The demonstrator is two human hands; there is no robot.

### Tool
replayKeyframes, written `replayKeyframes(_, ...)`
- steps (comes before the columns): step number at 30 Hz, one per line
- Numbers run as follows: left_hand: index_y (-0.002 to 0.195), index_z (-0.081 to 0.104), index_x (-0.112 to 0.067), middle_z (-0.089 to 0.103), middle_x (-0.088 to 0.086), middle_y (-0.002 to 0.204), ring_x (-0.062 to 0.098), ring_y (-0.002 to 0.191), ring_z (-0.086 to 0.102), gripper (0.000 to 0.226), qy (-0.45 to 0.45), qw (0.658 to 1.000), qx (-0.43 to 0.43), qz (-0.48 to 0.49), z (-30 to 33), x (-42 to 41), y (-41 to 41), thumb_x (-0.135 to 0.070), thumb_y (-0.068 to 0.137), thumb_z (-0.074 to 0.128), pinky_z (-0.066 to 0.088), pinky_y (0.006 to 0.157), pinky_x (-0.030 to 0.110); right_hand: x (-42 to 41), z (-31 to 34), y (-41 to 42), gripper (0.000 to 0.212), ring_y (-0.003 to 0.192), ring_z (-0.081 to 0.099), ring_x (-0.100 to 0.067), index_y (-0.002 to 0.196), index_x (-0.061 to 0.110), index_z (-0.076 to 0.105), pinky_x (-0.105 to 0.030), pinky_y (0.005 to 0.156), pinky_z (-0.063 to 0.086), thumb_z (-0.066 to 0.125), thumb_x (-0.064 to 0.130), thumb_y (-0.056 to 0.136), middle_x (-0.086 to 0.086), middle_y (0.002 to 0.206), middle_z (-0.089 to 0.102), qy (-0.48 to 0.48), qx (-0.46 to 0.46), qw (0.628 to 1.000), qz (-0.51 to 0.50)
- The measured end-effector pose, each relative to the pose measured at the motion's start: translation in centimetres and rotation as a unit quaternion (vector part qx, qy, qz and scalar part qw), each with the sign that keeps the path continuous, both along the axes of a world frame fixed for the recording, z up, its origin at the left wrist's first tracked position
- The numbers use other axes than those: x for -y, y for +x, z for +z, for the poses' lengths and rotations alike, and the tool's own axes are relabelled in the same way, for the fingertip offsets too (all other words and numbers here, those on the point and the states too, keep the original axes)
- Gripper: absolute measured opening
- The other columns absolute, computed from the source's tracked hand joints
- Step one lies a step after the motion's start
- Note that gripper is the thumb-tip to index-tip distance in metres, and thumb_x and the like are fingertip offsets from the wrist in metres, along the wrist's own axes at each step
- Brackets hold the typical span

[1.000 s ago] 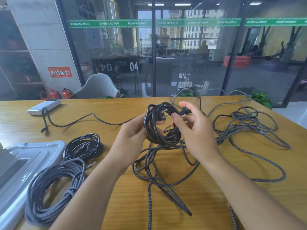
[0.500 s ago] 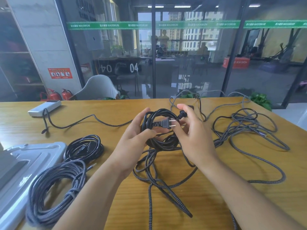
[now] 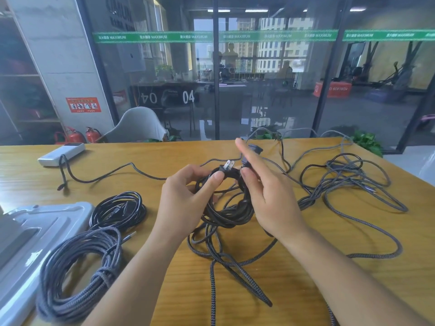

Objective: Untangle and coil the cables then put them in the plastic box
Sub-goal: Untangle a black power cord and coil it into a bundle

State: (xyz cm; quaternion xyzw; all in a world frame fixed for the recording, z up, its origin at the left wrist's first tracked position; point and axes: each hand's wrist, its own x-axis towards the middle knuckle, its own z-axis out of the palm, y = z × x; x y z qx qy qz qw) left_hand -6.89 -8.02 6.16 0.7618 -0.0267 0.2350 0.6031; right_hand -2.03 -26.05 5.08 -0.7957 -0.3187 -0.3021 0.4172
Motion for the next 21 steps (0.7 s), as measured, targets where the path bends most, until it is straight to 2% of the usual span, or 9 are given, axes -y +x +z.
replayKeyframes(3,0.094,0.073,-0.022,0.076,-0.007,0.084,0.016,0.068,0.076,0.017,0.018,1.000,0.009,0.005,0.0,0.2,0.0,-0.039,0.093,0.073,0.059,0.058,0.028,-0.2,0.1,-0.4,0.080,0.092,0.074,-0.015,0.165,0.041,0.015,-0.039,0.086,0.058,0.064,0.029,0.103,0.006,0.094,0.077,0.079,-0.082,0.992,0.049)
replayKeyframes(5,0.096,0.072,-0.024,0.076,-0.010,0.089,0.015,0.070,0.076,0.017,0.017,1.000,0.010,0.001,0.0,0.3,-0.1,-0.041,0.095,0.070,0.061,0.062,0.032,-0.2,0.5,-0.5,0.083,0.096,0.076,-0.015,0.161,0.037,0.026,-0.038,0.091,0.058,0.076,0.028,0.095,0.008,0.099,0.079,0.141,-0.147,0.977,0.057)
replayKeyframes(8,0.103,0.070,-0.024,0.075,-0.008,0.096,0.017,0.071,0.076,0.020,0.023,1.000,0.006,-0.005,-0.3,0.7,0.0,-0.043,0.099,0.063,0.063,0.070,0.049,-0.1,0.8,0.0,0.036,0.088,0.077,-0.016,0.122,0.025,0.065,-0.050,0.085,0.061,0.081,0.029,0.090,0.005,0.097,0.079,0.166,-0.195,0.966,0.049)
replayKeyframes(9,0.107,0.069,-0.024,0.075,-0.007,0.097,0.016,0.072,0.076,0.022,0.026,1.000,0.005,-0.008,-0.4,0.9,0.0,-0.043,0.101,0.061,0.063,0.072,0.051,0.0,0.7,0.2,0.022,0.086,0.076,-0.017,0.110,0.023,0.069,-0.052,0.082,0.061,0.080,0.030,0.091,0.004,0.097,0.079,0.157,-0.199,0.966,0.045)
replayKeyframes(11,0.117,0.067,-0.022,0.075,-0.005,0.096,0.015,0.075,0.077,0.024,0.026,0.999,-0.003,-0.024,-0.6,1.4,0.1,-0.040,0.104,0.057,0.064,0.073,0.048,-0.2,0.5,0.3,0.007,0.088,0.075,-0.018,0.101,0.028,0.072,-0.052,0.082,0.060,0.075,0.031,0.096,0.004,0.098,0.079,0.136,-0.192,0.971,0.046)
replayKeyframes(14,0.124,0.064,-0.023,0.076,-0.009,0.092,0.016,0.076,0.077,0.025,0.016,0.999,-0.009,-0.042,-0.8,1.7,0.2,-0.037,0.105,0.056,0.065,0.071,0.044,-0.4,0.5,-0.1,0.014,0.090,0.075,-0.013,0.109,0.026,0.076,-0.046,0.084,0.060,0.065,0.032,0.103,0.006,0.098,0.078,0.121,-0.190,0.973,0.040)
replayKeyframes(17,0.116,0.067,-0.023,0.074,-0.007,0.086,0.017,0.065,0.073,0.020,0.006,1.000,0.019,-0.009,-0.9,1.6,0.3,-0.036,0.105,0.056,0.061,0.064,0.035,-0.4,0.9,-0.6,0.024,0.091,0.074,-0.012,0.116,0.020,0.076,-0.043,0.086,0.059,0.056,0.030,0.108,0.002,0.099,0.078,0.126,-0.192,0.971,0.059)
replayKeyframes(19,0.108,0.068,-0.022,0.072,-0.003,0.082,0.019,0.058,0.070,0.020,0.001,0.999,0.032,0.017,-0.9,1.4,0.3,-0.038,0.105,0.056,0.055,0.059,0.031,-0.8,0.9,-1.0,0.031,0.096,0.076,-0.013,0.137,0.031,0.064,-0.042,0.091,0.060,0.060,0.031,0.106,0.008,0.111,0.077,0.135,-0.199,0.967,0.077)
replayKeyframes(21,0.101,0.070,-0.019,0.070,0.001,0.077,0.020,0.055,0.067,0.026,-0.017,0.999,0.034,0.024,-0.7,1.4,0.3,-0.041,0.105,0.055,0.054,0.055,0.035,-1.4,0.7,-1.6,0.052,0.101,0.075,-0.012,0.152,0.041,0.045,-0.040,0.094,0.059,0.064,0.031,0.104,0.017,0.122,0.071,0.125,-0.165,0.976,0.064)
